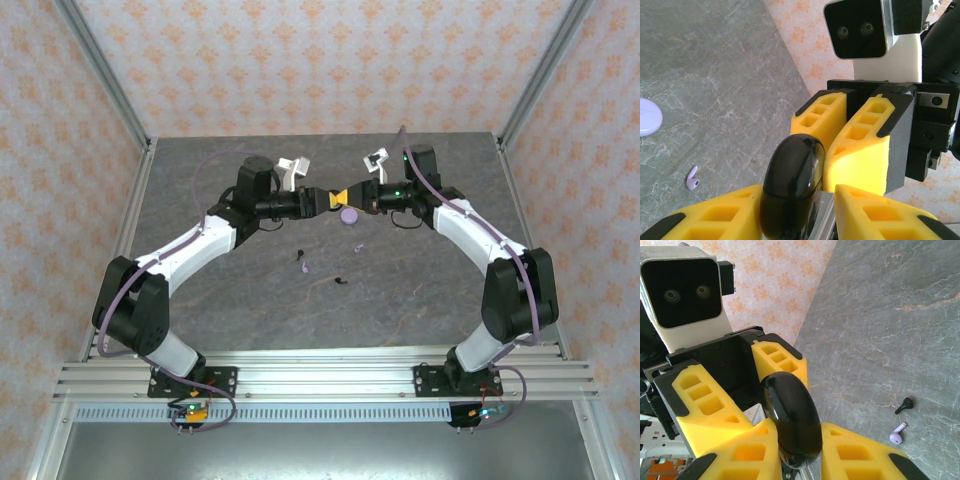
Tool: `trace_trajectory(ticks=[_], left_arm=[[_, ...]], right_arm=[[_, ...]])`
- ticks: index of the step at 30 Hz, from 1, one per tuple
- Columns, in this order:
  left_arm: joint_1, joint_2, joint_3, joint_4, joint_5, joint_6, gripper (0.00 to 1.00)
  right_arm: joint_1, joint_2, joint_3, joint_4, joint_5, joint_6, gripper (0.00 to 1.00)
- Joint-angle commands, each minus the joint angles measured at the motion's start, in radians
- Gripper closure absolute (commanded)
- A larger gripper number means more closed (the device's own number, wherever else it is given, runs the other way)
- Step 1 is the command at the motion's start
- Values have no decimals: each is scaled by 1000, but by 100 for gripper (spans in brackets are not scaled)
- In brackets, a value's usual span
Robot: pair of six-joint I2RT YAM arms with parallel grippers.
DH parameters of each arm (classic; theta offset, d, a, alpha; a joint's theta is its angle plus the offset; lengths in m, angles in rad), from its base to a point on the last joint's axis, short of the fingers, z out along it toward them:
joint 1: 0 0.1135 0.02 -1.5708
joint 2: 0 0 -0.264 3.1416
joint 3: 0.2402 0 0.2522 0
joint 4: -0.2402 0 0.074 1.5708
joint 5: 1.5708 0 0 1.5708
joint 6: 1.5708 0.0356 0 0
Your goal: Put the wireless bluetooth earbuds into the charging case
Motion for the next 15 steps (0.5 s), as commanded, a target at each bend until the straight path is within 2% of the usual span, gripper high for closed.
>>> trace_trajectory(ticks=[1, 8, 11, 13, 15], left_arm=[[-11, -8, 1, 27, -25, -3, 62], [-12, -11, 2, 28, -32, -2, 70], [-14, -11, 6, 17, -35, 8, 76], [-13, -11, 4, 18, -34, 11, 80], [-15, -14, 5, 12, -34, 25, 82]], right_arm=[[7, -41, -17, 38, -13, 7, 79], [12, -41, -14, 21, -23, -7, 79], [17, -41, -2, -34, -17, -49, 78], [18, -44, 5, -66, 2, -70, 73], [17, -57, 11, -102, 41, -90, 64]])
